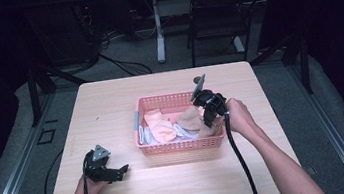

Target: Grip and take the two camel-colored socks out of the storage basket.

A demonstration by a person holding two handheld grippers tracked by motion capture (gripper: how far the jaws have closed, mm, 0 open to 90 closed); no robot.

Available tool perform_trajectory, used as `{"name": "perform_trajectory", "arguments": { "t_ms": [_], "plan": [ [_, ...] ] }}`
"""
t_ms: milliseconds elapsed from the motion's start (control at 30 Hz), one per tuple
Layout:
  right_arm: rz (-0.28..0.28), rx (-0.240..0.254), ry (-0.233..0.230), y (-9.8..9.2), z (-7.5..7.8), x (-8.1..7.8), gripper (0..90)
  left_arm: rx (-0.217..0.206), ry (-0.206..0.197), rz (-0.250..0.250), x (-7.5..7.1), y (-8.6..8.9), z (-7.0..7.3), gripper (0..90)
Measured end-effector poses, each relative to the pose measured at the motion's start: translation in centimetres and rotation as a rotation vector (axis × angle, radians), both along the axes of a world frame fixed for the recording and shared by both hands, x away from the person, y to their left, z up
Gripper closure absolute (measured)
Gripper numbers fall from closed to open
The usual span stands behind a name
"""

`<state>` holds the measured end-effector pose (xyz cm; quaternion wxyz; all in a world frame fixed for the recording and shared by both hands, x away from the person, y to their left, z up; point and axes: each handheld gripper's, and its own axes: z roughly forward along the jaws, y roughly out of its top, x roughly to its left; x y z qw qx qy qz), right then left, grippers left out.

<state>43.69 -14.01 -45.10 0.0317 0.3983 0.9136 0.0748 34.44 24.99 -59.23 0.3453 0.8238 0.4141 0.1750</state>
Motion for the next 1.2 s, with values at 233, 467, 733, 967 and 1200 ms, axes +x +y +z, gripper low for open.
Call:
{"name": "perform_trajectory", "arguments": {
  "t_ms": [233, 467, 733, 967, 1200],
  "plan": [
    [0.007, -0.003, -0.012, -0.1, 1.6, 0.1, 82.7, 0.003, -0.001, -0.003, 0.0, 0.0, 0.0, 0.4],
    [0.015, -0.002, -0.019, -0.1, 3.6, 0.3, 82.8, 0.002, -0.001, -0.003, 0.0, 0.0, 0.0, 0.4],
    [0.023, 0.008, -0.051, 0.1, 5.5, 0.1, 83.1, 0.001, 0.0, -0.001, 0.0, 0.0, 0.0, 0.4],
    [0.026, -0.004, -0.045, 0.3, 6.7, 0.0, 83.2, 0.003, -0.001, -0.003, 0.0, 0.0, 0.0, 0.4],
    [0.029, 0.0, -0.06, 0.1, 8.3, 0.0, 83.2, 0.003, -0.001, -0.003, 0.0, 0.0, 0.0, 0.4]
  ]
}}
